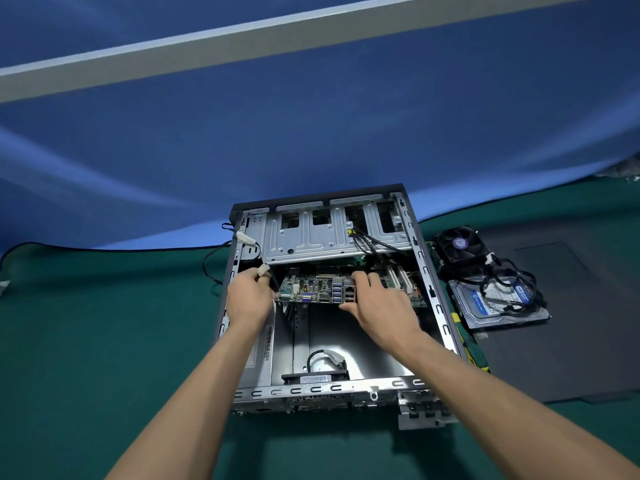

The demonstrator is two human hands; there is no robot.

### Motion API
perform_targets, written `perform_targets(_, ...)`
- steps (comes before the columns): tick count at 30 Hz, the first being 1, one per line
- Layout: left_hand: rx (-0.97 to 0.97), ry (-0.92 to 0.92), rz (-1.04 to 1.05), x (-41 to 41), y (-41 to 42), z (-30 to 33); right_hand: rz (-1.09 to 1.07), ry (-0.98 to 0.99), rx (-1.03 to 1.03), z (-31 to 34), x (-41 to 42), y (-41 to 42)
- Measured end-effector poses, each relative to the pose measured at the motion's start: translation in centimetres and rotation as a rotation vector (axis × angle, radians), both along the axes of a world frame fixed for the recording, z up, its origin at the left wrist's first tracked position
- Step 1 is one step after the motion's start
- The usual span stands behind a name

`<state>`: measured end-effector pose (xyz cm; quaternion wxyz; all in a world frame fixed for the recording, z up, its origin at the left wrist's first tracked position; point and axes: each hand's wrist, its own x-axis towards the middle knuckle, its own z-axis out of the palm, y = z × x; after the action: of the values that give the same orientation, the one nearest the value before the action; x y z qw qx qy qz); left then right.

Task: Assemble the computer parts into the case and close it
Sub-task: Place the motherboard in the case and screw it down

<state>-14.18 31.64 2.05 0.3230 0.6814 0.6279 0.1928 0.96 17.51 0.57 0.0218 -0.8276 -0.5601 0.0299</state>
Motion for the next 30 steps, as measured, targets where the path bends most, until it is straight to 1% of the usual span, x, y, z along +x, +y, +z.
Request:
perform_targets(3, -0.044, -0.071, 0.017, 0.0, 0.1, -0.2, -0.016, 0.038, -0.009, -0.1, -0.3, -0.5)
perform_targets(9, -0.016, -0.161, -0.035, -0.8, -0.2, -0.5, -0.03, 0.127, -0.043, -0.1, -0.5, -1.0)
perform_targets(12, -0.003, -0.139, -0.072, -0.9, -0.4, -0.7, -0.025, 0.151, -0.062, -0.1, -0.5, -1.2)
perform_targets(15, 0.008, -0.112, -0.06, -0.7, -0.8, -1.2, -0.022, 0.174, -0.073, 0.1, -0.1, -1.9)
perform_targets(18, 0.064, -0.042, -0.065, -0.7, -1.1, -1.7, -0.041, 0.223, -0.07, 0.3, 0.3, -2.4)
perform_targets(22, 0.1, 0.079, -0.097, -0.9, -1.3, -2.1, -0.027, 0.221, -0.12, 0.0, 0.0, -2.5)
perform_targets(25, 0.079, 0.074, -0.102, -1.0, -1.3, -2.1, -0.03, 0.209, -0.157, -0.3, -0.3, -2.3)
perform_targets(30, 0.091, 0.115, -0.176, -1.6, -1.4, -2.5, -0.059, 0.276, -0.166, -0.9, -0.2, -1.8)
